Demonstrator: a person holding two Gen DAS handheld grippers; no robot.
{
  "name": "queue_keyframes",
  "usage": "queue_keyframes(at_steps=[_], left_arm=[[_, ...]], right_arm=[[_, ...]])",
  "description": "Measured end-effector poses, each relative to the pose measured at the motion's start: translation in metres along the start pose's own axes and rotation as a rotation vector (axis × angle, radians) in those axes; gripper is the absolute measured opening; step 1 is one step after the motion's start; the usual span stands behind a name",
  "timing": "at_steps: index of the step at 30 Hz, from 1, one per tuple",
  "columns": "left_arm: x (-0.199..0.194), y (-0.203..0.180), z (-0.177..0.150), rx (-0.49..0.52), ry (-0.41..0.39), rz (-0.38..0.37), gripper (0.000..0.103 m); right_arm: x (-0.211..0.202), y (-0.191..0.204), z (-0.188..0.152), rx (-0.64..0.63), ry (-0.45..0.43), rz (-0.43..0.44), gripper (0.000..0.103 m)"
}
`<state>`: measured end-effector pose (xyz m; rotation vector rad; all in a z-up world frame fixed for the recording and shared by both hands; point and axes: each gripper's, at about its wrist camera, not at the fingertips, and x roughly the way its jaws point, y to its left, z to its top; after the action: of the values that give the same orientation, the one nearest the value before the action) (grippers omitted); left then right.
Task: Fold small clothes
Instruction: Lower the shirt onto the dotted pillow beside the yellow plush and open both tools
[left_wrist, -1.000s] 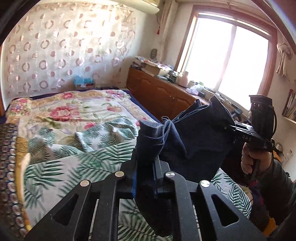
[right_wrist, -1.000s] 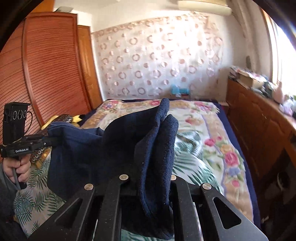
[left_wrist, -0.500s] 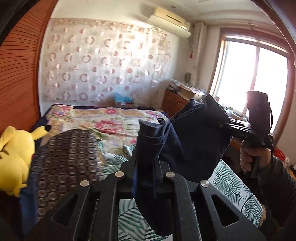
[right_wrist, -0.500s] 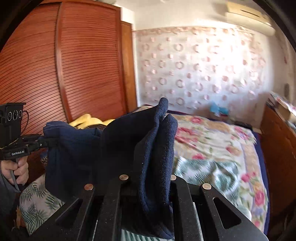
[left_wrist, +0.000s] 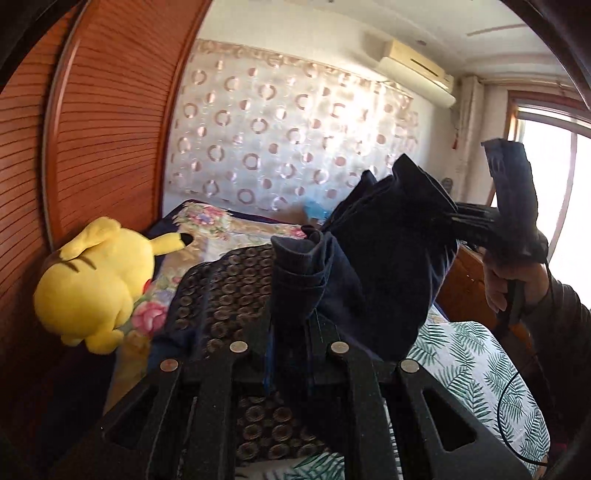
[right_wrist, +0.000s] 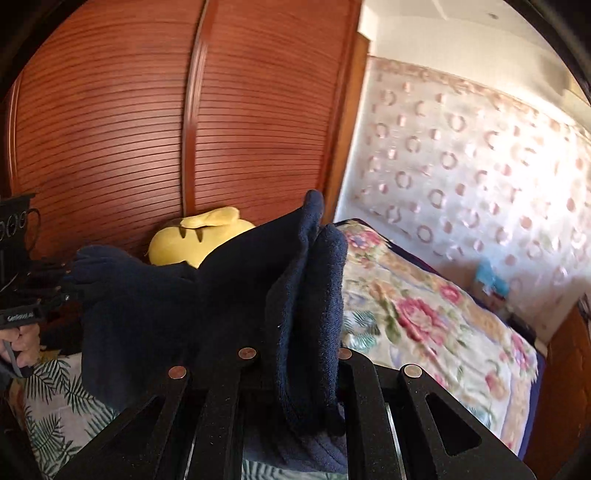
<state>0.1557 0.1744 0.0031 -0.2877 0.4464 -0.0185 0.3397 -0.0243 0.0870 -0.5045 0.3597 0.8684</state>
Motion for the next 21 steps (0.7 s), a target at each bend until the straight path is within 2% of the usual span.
queue_keyframes(at_steps=[5, 9, 12, 13, 14, 16, 18, 20, 21], left_arm=[[-0.005, 0.025, -0.024, -0.086, 0.010, 0.050, 0.013], [0.000, 0.037, -0.041, -0.123, 0.076, 0.088, 0.013], [0.005, 0.045, -0.052, -0.135, 0.117, 0.119, 0.013], [0.005, 0.045, -0.054, -0.137, 0.126, 0.123, 0.013], [0.005, 0.046, -0.057, -0.137, 0.132, 0.124, 0.013], [0.003, 0.045, -0.059, -0.132, 0.141, 0.125, 0.013], [0.005, 0.044, -0.059, -0.119, 0.142, 0.132, 0.013], [0.007, 0.045, -0.060, -0.116, 0.147, 0.140, 0.013], [0.008, 0.046, -0.061, -0.119, 0.151, 0.142, 0.013]], right_arm=[[0.052, 0.011, 0.029, -0.072, 0.017, 0.033, 0.010], [0.093, 0.031, 0.038, -0.120, 0.063, 0.038, 0.010], [0.119, 0.032, 0.039, -0.100, 0.099, 0.034, 0.011], [0.127, 0.030, 0.037, -0.081, 0.125, 0.030, 0.015], [0.130, 0.028, 0.037, -0.068, 0.140, 0.021, 0.025], [0.139, 0.027, 0.037, -0.047, 0.152, 0.000, 0.031], [0.146, 0.026, 0.041, -0.028, 0.137, -0.030, 0.040], [0.139, 0.028, 0.044, 0.000, 0.102, -0.066, 0.055], [0.140, 0.035, 0.051, 0.012, 0.078, -0.082, 0.055]])
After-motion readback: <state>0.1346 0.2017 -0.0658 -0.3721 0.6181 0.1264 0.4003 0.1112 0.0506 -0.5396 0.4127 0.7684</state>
